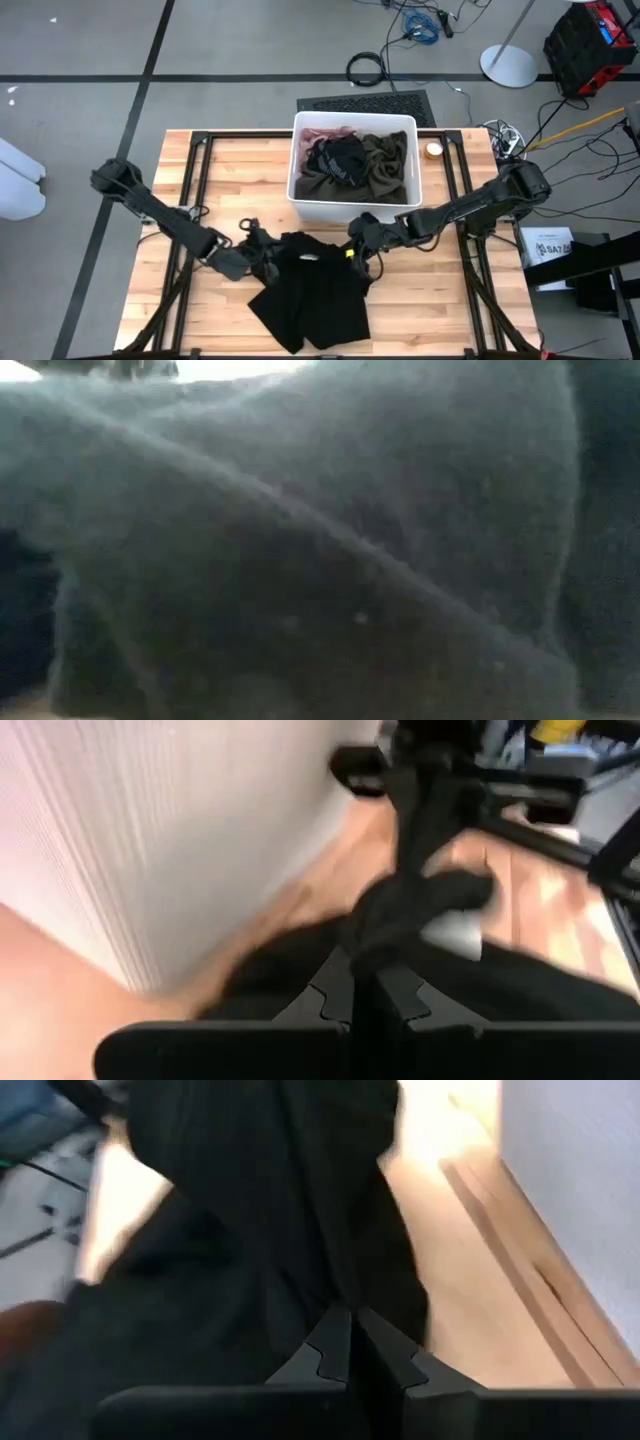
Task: Sort clothes
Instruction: Fold the black jacket
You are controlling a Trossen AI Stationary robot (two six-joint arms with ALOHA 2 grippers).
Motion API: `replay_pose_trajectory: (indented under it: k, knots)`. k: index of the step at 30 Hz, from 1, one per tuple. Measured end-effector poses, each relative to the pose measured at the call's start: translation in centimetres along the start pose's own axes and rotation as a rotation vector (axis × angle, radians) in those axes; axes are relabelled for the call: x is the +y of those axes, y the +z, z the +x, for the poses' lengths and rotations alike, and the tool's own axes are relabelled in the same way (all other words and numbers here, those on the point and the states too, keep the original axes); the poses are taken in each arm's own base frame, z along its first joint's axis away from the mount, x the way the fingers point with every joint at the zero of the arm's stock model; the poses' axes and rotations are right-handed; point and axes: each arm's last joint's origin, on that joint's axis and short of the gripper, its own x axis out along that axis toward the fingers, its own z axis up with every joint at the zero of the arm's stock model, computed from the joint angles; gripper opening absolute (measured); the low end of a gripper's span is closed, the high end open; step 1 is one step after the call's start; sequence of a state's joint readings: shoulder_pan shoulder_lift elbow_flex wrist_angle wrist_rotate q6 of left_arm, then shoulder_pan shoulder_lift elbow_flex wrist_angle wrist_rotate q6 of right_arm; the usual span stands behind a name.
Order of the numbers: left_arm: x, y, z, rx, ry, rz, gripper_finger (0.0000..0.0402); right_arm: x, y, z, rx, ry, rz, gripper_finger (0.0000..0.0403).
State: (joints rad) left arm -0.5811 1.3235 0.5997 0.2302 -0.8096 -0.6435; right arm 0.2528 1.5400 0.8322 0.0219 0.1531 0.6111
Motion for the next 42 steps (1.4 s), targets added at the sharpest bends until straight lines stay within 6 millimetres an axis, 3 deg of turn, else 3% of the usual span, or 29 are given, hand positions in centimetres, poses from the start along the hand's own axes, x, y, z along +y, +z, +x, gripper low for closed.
replay_pose_trajectory:
  k: [2,12,19,24,31,36,42]
  knots:
    - [0.0,-1.2,0.8,0.049,0.0,-0.013,0.001,-0.8,-1.0,0.3,0.007,-0.013,0.01,0.0]
    - [-1.1,-5.3,3.6,0.149,-0.085,-0.06,0.001,-0.5,-1.2,0.3,0.03,0.068,0.039,0.0005]
    - [-1.6,-6.0,4.1,0.183,-0.173,-0.118,0.001,-0.3,-1.5,0.2,0.123,0.148,0.136,0.0082]
    - [-1.8,-6.0,4.1,0.187,-0.187,-0.122,0.001,1.2,-2.5,-0.4,0.152,0.178,0.153,0.0125]
    - [-1.8,-6.1,4.1,0.207,-0.21,-0.123,0.001,2.4,-4.1,-1.7,0.191,0.107,0.2,0.0131]
    - [-1.9,-6.1,4.0,0.215,-0.223,-0.123,0.001,4.9,-6.7,-2.4,0.257,0.138,0.271,0.0147]
    - [-1.9,-6.1,4.0,0.213,-0.223,-0.115,0.001,9.1,-9.5,-4.5,0.082,0.258,0.049,0.016]
